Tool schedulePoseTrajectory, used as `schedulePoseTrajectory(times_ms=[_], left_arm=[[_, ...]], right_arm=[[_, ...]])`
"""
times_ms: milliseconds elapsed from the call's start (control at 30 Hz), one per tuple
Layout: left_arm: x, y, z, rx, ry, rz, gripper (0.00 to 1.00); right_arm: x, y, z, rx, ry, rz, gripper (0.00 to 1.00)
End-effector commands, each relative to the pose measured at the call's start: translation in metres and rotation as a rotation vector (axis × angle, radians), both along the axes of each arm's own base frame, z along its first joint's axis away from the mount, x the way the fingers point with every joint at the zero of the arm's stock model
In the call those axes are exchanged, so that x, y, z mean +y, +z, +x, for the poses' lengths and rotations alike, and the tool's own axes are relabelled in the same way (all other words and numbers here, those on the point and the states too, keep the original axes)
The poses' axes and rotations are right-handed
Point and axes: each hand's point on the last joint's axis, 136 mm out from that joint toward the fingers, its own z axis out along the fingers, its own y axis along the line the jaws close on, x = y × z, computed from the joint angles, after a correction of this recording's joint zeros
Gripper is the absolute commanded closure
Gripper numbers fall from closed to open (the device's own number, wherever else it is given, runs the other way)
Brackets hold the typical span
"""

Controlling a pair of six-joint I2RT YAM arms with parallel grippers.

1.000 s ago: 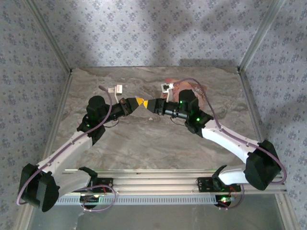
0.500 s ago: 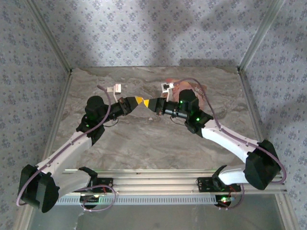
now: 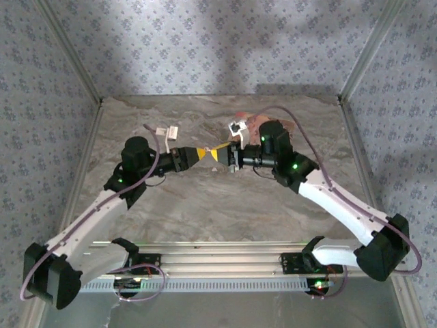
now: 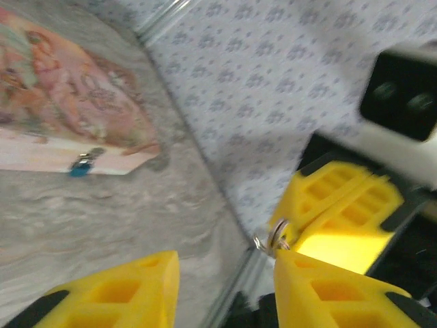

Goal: Unlock the padlock with the key

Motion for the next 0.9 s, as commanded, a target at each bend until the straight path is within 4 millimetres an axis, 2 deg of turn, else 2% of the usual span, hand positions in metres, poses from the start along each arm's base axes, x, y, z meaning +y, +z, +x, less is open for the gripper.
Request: schedulePoseTrajectory(times_ms=[0,67,167,367,500,867], left_arm=[[0.024,0.010,-0.012,-0.214,0.045,0.208,0.56],[0.029,0.013,-0.017,-0.317,0.042,0.253,0.55],[0.026,0.012,-0.024,-0.428,-0.006,0.287,0.53],[-0.009,0.003,-0.050,-0.564,-0.240,0.305,0.51],[-0.029,-0.002,-0.060,-0.572,-0.363,0.281,0.51],[-0.048,-0.017,-0.065,-0.494,-0.513,0.221,0.51]], right_arm=[[-0.032,-0.036,-0.020,0.023,0.054,-0.357,1.00],[-0.049,-0.055,-0.022,0.041,0.036,-0.523,1.00],[-0.056,-0.065,-0.028,0.031,0.066,-0.627,1.00],[-0.042,-0.059,-0.049,0.026,0.207,-0.572,1.00],[-0.035,-0.057,-0.059,0.041,0.281,-0.544,1.00],[-0.027,-0.054,-0.068,0.036,0.326,-0.494,1.00]])
